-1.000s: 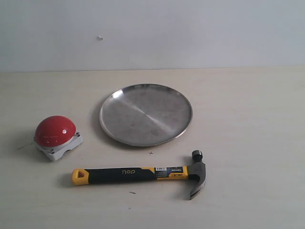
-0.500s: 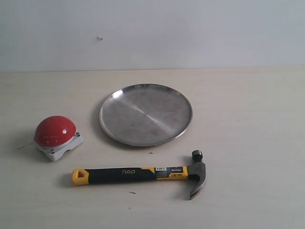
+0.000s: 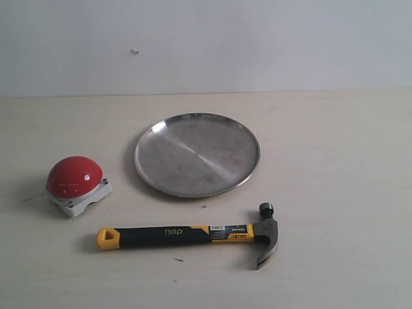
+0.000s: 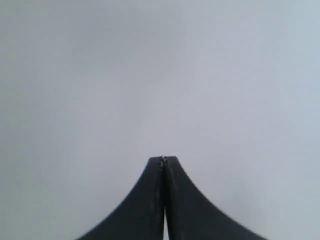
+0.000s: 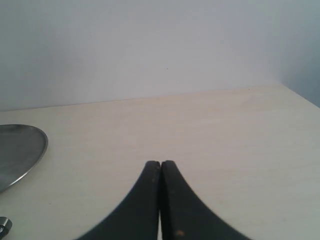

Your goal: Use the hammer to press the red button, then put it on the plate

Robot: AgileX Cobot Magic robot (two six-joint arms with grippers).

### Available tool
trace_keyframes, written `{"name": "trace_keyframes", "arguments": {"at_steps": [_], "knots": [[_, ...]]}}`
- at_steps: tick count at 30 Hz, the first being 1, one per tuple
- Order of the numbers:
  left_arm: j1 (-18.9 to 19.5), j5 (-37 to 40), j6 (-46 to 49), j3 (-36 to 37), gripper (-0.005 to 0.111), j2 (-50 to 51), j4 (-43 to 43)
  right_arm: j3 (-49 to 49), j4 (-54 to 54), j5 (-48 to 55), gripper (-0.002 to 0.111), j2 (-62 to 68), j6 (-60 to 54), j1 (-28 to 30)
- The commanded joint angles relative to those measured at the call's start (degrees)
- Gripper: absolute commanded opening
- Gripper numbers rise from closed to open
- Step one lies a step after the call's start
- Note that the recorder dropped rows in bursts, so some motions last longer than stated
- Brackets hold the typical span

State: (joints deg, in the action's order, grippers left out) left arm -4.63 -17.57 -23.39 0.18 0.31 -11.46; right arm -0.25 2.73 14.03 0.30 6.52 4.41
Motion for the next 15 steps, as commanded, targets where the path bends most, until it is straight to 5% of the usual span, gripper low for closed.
{"name": "trace_keyframes", "arguments": {"at_steps": [1, 6, 12, 15], "knots": [[0.1, -14.2, -14.4, -0.2, 0.0, -0.3, -0.1, 0.3, 0.1, -0.5, 0.0, -0.3, -0.5, 0.5], [0.1, -23.9, -9.5, -2.7, 0.0, -0.3, 7.6, 0.3, 0.1, -0.5, 0.0, -0.3, -0.5, 0.5], [0.1, -20.7, 8.0, -14.4, 0.0, 7.9, 28.0, 0.3, 0.1, -0.5, 0.0, -0.3, -0.5, 0.5], [0.1, -18.6, 17.8, -20.0, 0.0, 15.1, 30.6, 0.3, 0.1, -0.5, 0.0, -0.3, -0.5, 0.5]]}}
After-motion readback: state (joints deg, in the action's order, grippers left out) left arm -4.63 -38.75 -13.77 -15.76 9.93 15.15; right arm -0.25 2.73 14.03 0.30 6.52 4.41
